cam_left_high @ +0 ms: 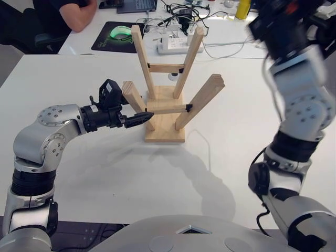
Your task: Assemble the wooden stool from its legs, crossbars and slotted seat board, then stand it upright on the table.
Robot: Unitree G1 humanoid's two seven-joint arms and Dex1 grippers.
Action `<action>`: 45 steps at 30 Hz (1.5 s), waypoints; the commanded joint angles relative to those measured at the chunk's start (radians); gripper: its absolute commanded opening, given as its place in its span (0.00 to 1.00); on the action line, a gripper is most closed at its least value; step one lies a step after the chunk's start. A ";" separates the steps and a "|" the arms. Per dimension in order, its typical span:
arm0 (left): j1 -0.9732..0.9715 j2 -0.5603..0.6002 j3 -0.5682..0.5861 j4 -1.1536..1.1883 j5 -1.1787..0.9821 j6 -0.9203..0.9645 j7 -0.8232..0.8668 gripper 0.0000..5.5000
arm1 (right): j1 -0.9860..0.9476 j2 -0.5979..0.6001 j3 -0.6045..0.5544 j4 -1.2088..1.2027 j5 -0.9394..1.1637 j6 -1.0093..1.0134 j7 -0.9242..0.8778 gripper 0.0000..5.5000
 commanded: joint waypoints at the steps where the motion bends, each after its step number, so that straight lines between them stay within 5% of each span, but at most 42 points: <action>1: 0.001 0.007 0.005 -0.005 -0.002 -0.003 -0.007 0.71 | -0.018 -0.004 -0.027 -0.032 0.082 0.023 -0.029 0.00; 9: -0.034 0.012 -0.015 0.012 0.001 0.000 -0.034 0.71 | 0.412 0.096 0.272 -0.180 0.013 0.146 -0.089 0.00; 14: 0.003 0.021 0.007 -0.004 -0.007 0.007 -0.028 0.71 | 0.217 0.121 0.165 -0.213 0.061 0.046 -0.153 0.00; 18: 0.016 0.018 0.009 -0.012 -0.007 0.011 -0.020 0.71 | 0.005 0.017 0.017 -0.123 0.085 -0.007 -0.162 0.00; 23: 0.037 0.019 0.023 -0.025 -0.011 0.012 -0.009 0.71 | -0.029 -0.023 -0.030 -0.113 0.188 0.015 -0.152 0.00; 31: -0.008 0.018 -0.006 -0.005 -0.013 0.016 -0.027 0.71 | 0.449 0.058 0.343 -0.177 0.044 0.138 -0.140 0.00; 39: 0.030 0.022 0.009 -0.021 -0.018 0.017 -0.012 0.71 | 0.005 -0.013 0.067 -0.101 0.063 -0.045 -0.155 0.00; 45: 0.048 0.022 0.018 -0.031 -0.020 0.015 0.002 0.71 | -0.086 -0.050 -0.012 -0.066 0.140 -0.047 -0.134 0.00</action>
